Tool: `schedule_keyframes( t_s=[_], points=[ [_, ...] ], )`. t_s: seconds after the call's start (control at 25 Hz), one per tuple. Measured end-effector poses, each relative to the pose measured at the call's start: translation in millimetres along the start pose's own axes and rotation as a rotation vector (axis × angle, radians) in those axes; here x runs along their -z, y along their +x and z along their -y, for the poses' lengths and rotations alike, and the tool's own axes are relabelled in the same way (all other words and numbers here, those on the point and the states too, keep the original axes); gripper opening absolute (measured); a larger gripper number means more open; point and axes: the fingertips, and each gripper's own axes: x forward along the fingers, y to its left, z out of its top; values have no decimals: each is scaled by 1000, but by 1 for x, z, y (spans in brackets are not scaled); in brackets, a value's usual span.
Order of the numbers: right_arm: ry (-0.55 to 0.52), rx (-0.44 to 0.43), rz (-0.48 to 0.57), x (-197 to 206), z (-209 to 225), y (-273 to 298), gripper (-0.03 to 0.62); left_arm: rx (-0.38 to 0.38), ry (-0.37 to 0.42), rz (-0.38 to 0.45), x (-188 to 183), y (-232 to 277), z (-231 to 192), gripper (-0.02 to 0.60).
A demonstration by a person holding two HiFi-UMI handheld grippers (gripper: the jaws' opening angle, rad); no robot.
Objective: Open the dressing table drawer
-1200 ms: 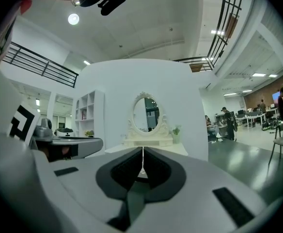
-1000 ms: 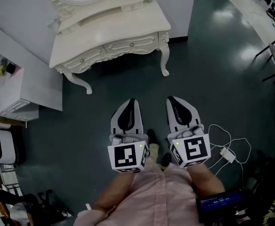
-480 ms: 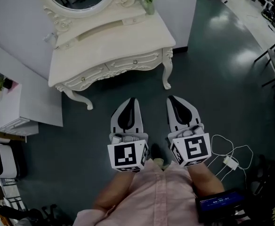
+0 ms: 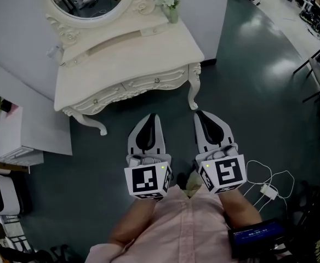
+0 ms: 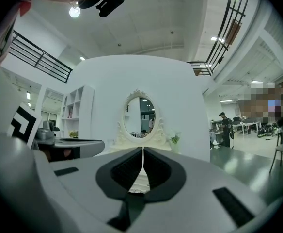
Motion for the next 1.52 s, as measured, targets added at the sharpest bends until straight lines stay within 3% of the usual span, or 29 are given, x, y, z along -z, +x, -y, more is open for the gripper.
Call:
schedule_keyframes(
  t_s=[0.84,1.52],
  points=[
    [66,-81,-73,28,76,127,20,-82,3,-105,32,132,-25,21],
    [53,-172,8,-10,135,215,20,-165,58,-34,-4,226,-33,21]
  ],
)
